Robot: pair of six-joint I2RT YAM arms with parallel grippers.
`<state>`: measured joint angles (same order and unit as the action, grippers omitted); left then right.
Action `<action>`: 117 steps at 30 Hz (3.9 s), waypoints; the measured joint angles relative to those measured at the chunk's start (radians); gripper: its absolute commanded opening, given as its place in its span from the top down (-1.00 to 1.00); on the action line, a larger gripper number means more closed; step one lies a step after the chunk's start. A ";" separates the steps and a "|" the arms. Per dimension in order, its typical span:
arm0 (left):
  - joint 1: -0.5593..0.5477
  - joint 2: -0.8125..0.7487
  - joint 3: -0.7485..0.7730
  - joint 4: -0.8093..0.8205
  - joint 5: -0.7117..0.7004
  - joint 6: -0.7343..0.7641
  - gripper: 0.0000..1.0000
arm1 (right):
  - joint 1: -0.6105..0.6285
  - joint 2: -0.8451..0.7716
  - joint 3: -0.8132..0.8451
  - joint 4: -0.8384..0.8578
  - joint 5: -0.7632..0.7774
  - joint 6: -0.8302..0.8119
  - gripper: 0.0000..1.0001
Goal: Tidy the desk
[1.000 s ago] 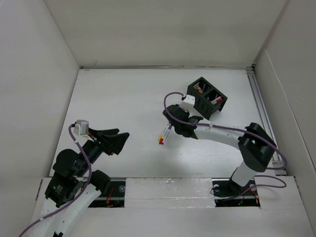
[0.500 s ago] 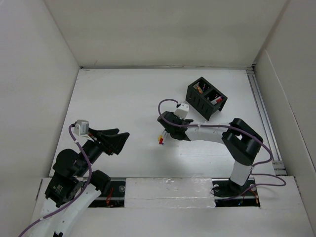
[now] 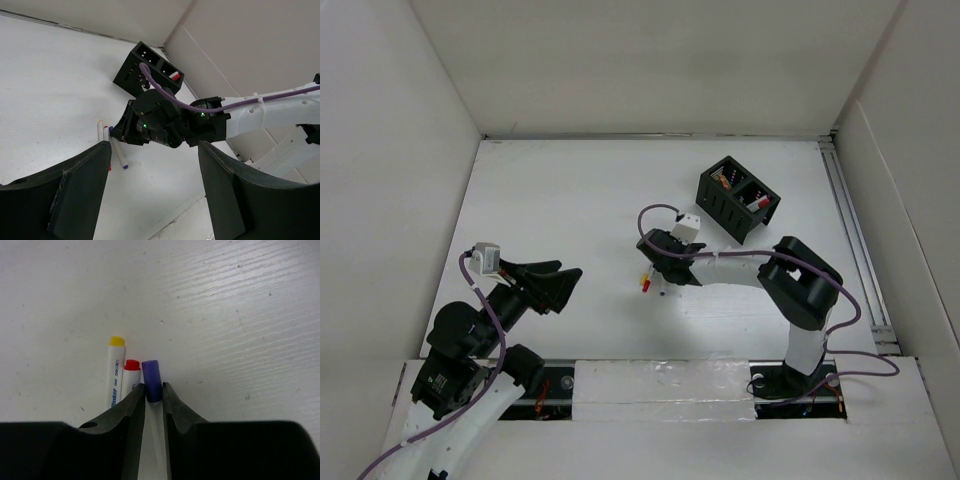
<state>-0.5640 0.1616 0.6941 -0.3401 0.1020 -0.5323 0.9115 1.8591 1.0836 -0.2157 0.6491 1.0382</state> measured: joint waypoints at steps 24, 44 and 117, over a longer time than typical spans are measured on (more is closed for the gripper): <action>0.000 0.000 0.000 0.000 0.000 0.000 -0.33 | -0.002 0.014 0.021 -0.045 0.004 -0.044 0.75; 0.000 -0.002 0.000 0.000 0.000 0.000 -0.33 | -0.106 -0.386 -0.122 -0.089 0.033 -0.047 1.00; 0.000 0.011 0.000 0.000 0.003 0.000 -0.32 | 0.006 -0.224 -0.088 0.122 -0.040 -0.085 0.14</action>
<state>-0.5640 0.1730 0.6941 -0.3401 0.1047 -0.5323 0.9176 1.6356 0.9958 -0.0937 0.6090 0.9535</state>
